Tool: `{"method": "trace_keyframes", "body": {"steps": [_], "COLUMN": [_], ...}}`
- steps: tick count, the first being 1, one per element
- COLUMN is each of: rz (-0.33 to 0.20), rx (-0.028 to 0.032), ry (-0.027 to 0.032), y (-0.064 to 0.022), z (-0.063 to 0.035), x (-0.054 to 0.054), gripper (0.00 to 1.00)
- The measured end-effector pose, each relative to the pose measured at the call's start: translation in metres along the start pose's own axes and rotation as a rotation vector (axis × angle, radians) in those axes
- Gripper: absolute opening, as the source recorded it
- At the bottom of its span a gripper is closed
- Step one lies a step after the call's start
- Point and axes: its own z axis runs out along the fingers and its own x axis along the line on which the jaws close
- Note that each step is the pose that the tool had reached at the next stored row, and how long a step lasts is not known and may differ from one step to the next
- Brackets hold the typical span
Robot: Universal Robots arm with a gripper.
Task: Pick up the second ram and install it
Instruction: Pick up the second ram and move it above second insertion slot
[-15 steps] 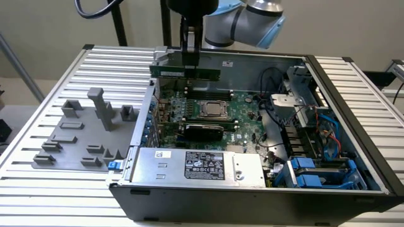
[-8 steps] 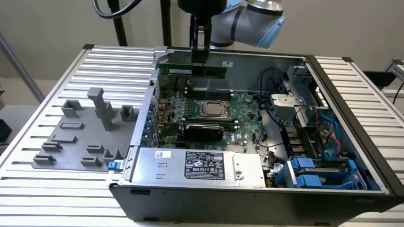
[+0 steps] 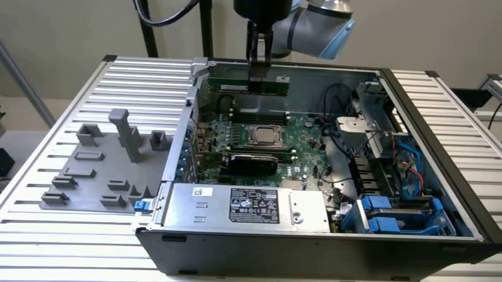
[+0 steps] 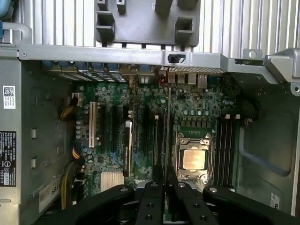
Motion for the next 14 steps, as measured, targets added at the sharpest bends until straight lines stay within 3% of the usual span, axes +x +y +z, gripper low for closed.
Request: {"method": "trace_keyframes", "body": {"steps": [8, 14], "rz": [0.0, 0.0], "rx": [0.0, 0.0], "ry": [-0.0001, 0.0001], "y": [-0.0201, -0.0274], "z": [0.0144, 0.0255], "x": [-0.006, -0.013], "gripper": [0.14, 0.14]}}
